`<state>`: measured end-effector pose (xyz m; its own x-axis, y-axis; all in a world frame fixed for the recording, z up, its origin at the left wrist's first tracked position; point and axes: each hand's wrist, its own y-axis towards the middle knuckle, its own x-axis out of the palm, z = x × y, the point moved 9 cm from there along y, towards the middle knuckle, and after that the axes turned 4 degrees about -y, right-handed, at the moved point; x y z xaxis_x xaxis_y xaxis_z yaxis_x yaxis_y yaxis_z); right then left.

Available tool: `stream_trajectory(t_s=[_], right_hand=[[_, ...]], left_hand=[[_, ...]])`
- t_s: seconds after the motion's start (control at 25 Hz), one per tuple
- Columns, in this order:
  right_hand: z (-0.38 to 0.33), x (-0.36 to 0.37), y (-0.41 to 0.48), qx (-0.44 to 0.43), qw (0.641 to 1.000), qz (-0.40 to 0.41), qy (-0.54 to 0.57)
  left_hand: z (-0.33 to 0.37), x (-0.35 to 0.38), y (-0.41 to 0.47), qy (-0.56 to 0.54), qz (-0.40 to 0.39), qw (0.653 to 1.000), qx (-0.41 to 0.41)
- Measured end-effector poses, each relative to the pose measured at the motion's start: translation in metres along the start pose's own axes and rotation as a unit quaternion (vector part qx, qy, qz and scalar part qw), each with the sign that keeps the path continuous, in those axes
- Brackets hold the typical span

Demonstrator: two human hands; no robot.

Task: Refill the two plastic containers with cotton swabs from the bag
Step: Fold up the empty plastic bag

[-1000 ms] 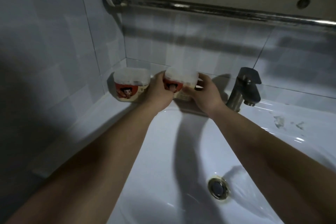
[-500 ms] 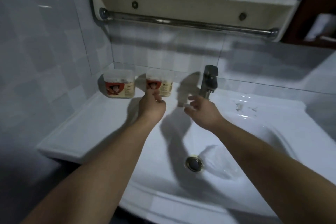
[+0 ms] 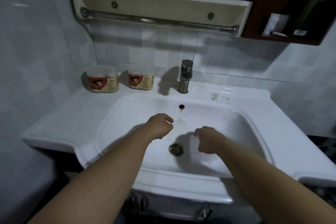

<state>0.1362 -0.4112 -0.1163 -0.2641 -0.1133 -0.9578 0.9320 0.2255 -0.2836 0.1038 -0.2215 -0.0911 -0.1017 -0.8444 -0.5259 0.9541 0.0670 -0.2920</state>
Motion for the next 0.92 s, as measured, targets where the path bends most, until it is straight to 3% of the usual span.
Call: stream_trajectory(t_s=[0.08,0.24,0.32,0.44,0.48,0.72,0.92], right_hand=[[0.008,-0.014,0.001,0.017,0.991,0.063,0.119],[0.010,-0.036,-0.003,-0.003,0.918,0.168,0.358],[0.006,-0.038,-0.002,-0.026,0.868,0.176,0.464],[-0.009,-0.038,-0.001,-0.080,0.763,0.125,0.629],[-0.013,-0.041,-0.003,-0.098,0.753,0.120,0.639],[-0.018,-0.057,-0.018,-0.132,0.805,0.221,0.534],[-0.021,-0.057,-0.024,-0.147,0.779,0.200,0.575]], left_hand=[[-0.016,0.005,0.003,0.009,-0.015,1.000,-0.021],[-0.027,0.021,0.009,-0.051,-0.068,0.996,-0.026],[-0.024,0.030,0.012,-0.082,-0.089,0.992,-0.019],[-0.009,0.042,0.015,-0.192,-0.115,0.974,0.019],[-0.003,0.042,0.014,-0.230,-0.117,0.966,0.033],[0.002,0.020,0.019,-0.329,-0.042,0.942,0.042],[0.012,0.032,0.013,-0.323,-0.109,0.936,0.083]])
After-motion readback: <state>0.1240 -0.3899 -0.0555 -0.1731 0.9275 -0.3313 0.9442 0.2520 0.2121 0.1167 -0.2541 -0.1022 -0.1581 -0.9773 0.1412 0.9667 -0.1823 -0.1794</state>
